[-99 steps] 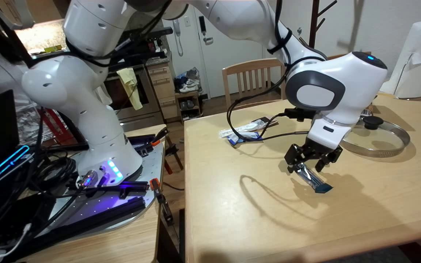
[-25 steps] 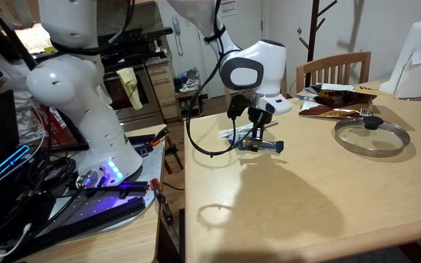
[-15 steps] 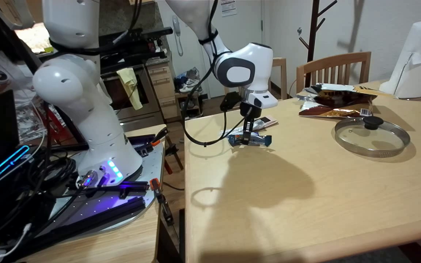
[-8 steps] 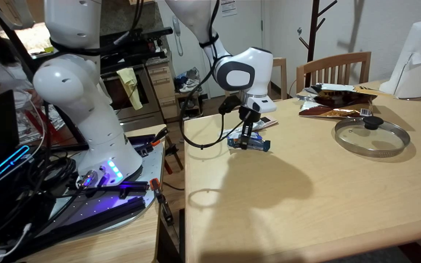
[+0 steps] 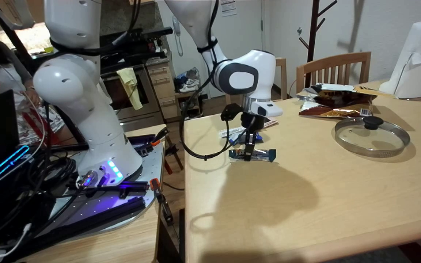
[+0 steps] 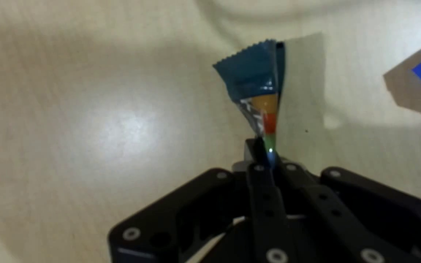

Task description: Pick the packet on the right and move it to the left

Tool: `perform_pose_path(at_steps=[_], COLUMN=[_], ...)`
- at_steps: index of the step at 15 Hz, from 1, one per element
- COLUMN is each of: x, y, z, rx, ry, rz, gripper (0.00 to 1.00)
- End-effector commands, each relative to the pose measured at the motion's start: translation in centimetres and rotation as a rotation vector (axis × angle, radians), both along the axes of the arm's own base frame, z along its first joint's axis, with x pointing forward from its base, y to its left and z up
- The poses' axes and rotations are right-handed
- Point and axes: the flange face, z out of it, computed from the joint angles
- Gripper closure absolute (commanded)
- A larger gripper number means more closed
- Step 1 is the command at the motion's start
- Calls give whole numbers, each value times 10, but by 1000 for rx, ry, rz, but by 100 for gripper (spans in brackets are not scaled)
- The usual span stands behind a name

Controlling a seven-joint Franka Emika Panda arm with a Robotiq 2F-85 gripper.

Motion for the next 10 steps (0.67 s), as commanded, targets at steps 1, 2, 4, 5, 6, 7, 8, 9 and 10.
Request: perform_pose_path(at_steps=[1, 2, 4, 5, 6, 7, 8, 9, 10], x=[-1, 1, 3, 4, 6, 7, 9, 10, 11], y=[-6, -5, -2, -1, 1, 3, 5, 7, 8], z=[9, 9, 11, 12, 13, 14, 15, 14, 13], rx=[-11, -16, -13, -1, 16, 30, 47, 61, 67], ry=[-14, -14, -25, -32, -43, -54, -66, -79, -86], rz=[170, 203, 251, 271, 285, 297, 309, 317, 316], gripper=[100, 100, 100, 100, 100, 100, 100, 100, 100])
